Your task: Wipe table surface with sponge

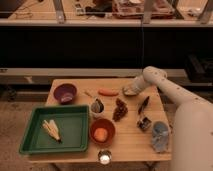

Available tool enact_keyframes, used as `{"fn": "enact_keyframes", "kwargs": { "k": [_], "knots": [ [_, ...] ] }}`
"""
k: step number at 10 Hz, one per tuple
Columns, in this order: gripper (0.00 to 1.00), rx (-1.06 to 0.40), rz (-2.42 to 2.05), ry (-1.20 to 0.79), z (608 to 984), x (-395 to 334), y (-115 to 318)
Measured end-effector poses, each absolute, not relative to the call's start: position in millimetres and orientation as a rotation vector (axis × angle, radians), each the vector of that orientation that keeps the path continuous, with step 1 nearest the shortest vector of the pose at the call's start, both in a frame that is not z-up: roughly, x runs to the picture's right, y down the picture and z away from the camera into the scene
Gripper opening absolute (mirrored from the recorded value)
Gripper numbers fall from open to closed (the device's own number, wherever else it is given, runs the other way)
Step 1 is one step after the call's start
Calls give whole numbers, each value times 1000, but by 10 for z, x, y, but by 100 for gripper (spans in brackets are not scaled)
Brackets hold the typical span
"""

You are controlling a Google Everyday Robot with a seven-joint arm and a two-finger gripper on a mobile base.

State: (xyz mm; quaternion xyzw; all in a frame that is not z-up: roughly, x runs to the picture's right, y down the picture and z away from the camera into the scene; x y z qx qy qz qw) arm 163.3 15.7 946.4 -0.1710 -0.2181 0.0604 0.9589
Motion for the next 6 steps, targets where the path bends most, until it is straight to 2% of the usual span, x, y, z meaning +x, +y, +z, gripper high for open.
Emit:
{"fn": "enact_keyframes", "kwargs": {
  "k": [3, 6],
  "knots": [
    [0, -334, 160, -417, 9286, 1878, 256],
    [0, -323, 186, -321, 9380, 2195, 212]
  ]
}}
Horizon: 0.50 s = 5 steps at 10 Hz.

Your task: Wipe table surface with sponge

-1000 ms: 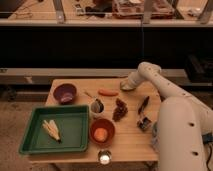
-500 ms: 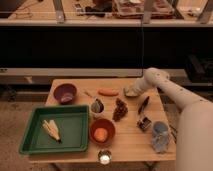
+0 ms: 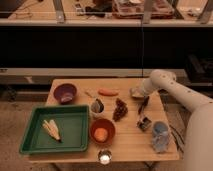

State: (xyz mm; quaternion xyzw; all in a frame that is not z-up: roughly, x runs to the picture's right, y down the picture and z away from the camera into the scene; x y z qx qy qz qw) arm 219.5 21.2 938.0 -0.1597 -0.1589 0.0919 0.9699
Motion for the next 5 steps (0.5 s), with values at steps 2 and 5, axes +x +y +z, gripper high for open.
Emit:
{"fn": "enact_keyframes", "kwargs": {
  "k": [2, 5],
  "knots": [
    [0, -322, 199, -275, 9555, 2328, 195],
    [0, -300, 180, -248, 9813, 2221, 101]
  ]
}}
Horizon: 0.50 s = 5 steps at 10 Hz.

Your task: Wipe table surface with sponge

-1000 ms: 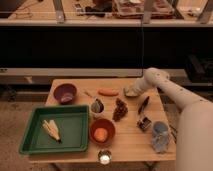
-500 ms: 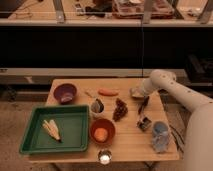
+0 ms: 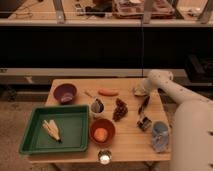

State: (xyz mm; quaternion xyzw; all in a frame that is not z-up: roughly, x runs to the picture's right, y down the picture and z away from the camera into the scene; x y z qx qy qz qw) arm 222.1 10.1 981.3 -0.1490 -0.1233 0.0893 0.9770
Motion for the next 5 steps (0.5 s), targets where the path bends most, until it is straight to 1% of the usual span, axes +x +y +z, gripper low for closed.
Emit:
{"fn": "enact_keyframes", "kwargs": {
  "k": [2, 5],
  "knots": [
    [0, -279, 132, -250, 9950, 1898, -48],
    [0, -274, 84, -265, 10072, 1695, -192]
  ]
}}
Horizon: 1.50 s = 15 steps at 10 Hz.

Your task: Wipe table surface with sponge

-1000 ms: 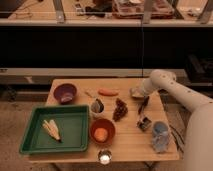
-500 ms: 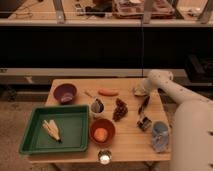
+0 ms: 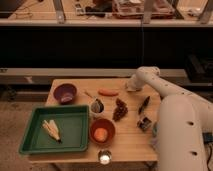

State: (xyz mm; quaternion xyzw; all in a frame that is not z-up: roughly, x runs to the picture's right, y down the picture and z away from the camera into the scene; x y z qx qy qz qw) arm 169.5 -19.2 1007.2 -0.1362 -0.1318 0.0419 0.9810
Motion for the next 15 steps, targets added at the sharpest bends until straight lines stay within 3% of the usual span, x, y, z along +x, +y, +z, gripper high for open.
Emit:
{"fn": "enact_keyframes", "kwargs": {
  "k": [10, 15],
  "knots": [
    [0, -325, 183, -391, 9442, 1716, 183],
    [0, -290, 232, -330, 9523, 2174, 126]
  ]
}}
